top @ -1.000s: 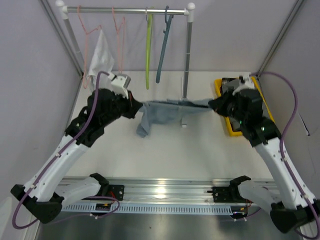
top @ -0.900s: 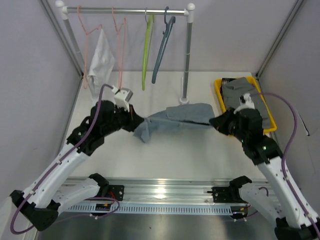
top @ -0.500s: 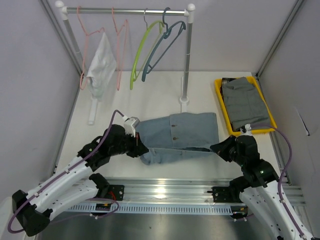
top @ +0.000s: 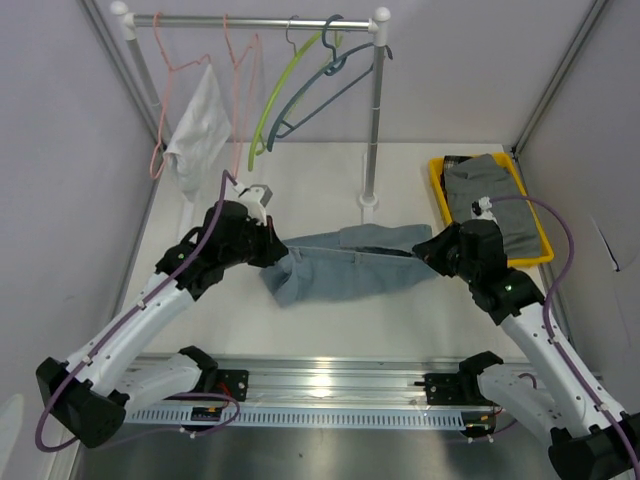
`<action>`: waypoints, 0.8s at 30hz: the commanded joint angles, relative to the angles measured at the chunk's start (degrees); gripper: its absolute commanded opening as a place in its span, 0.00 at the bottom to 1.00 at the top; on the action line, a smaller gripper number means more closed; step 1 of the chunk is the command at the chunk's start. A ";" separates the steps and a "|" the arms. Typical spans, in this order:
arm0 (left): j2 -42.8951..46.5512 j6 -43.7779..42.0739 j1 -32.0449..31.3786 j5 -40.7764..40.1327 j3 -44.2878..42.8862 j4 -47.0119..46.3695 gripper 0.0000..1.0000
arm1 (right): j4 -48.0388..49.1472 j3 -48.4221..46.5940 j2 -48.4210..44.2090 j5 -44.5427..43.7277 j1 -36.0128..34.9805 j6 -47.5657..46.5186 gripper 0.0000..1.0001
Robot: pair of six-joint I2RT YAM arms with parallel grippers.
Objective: Place the skirt on the hanger
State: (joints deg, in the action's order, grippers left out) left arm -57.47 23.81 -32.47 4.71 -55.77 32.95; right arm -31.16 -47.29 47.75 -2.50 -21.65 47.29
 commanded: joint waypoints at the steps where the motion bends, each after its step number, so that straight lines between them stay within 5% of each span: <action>1: -1.67 -6.93 6.35 0.29 -2.32 5.37 0.00 | -0.22 0.26 -2.12 -5.84 0.99 -2.03 0.01; 11: -4.04 -13.53 10.84 0.91 -21.56 5.02 0.00 | 4.52 -20.10 7.61 -3.74 3.02 -10.63 0.01; 17: -7.30 -16.08 14.45 7.32 -28.61 -6.89 0.00 | 11.02 -33.65 18.25 1.17 6.00 -16.08 0.00; 24: -11.69 -14.34 24.01 26.03 -30.71 -21.07 0.00 | 16.83 -37.26 22.39 6.02 10.05 -17.40 0.00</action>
State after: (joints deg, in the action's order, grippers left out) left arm -68.18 10.13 -15.14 26.17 -83.02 22.06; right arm -18.81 -82.00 70.48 5.91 -14.63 34.15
